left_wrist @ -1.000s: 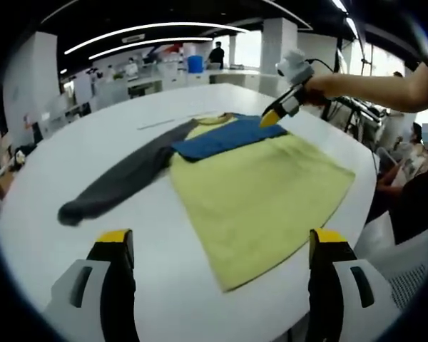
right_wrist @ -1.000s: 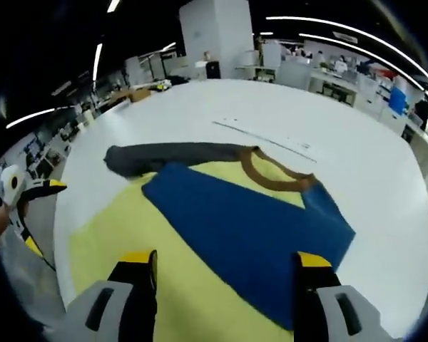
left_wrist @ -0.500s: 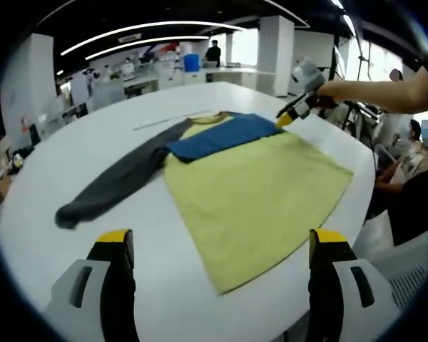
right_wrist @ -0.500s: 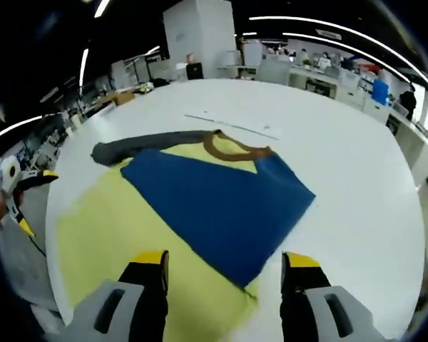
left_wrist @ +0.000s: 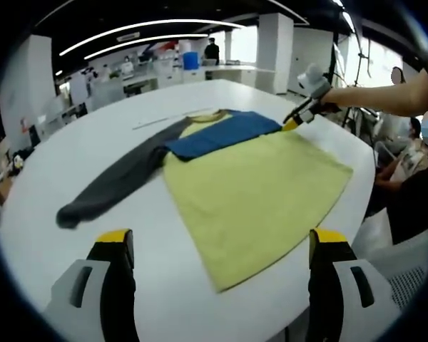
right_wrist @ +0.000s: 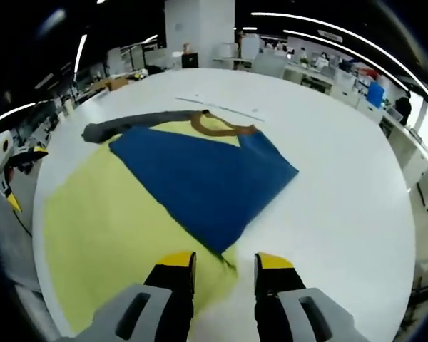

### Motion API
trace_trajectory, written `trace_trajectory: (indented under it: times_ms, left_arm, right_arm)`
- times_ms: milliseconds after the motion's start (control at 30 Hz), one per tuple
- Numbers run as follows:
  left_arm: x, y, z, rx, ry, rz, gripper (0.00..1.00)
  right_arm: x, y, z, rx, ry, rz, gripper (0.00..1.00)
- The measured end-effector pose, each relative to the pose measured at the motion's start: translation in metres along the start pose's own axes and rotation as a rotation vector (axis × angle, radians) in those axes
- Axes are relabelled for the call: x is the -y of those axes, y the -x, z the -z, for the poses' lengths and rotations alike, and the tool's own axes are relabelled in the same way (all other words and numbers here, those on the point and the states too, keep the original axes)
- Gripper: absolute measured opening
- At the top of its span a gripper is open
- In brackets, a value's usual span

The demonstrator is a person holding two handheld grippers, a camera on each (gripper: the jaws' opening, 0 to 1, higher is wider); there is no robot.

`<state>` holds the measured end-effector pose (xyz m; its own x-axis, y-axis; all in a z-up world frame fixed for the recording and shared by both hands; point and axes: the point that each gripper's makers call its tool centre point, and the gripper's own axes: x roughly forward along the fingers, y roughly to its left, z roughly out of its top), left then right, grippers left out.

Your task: Fold the garment on the visible template until the final outline fits inside the template.

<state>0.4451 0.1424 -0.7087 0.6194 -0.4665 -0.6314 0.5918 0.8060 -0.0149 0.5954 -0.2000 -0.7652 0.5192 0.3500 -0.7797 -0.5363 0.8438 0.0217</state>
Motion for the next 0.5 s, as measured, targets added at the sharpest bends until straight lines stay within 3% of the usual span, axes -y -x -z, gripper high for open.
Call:
trace_trajectory:
  times_ms: [167,267,300,500]
  left_arm:
    - [0.001,0.0,0.0,-0.002,-0.002,0.0,0.99]
    - [0.001,0.0,-0.001,-0.002,-0.004,-0.001,0.99]
    - [0.001,0.0,0.0,-0.002,-0.005,-0.004,0.99]
    - [0.0,0.002,0.001,-0.007,-0.005,-0.008,0.99]
  right_arm:
    - [0.003,0.0,0.008,-0.021,-0.018,0.013,0.13]
    - [0.004,-0.003,0.016,-0.033,-0.044,0.011,0.01]
    - [0.004,-0.006,0.011,-0.001,-0.062,0.017,0.01]
    - [0.004,-0.004,0.011,-0.003,-0.058,0.016,0.0]
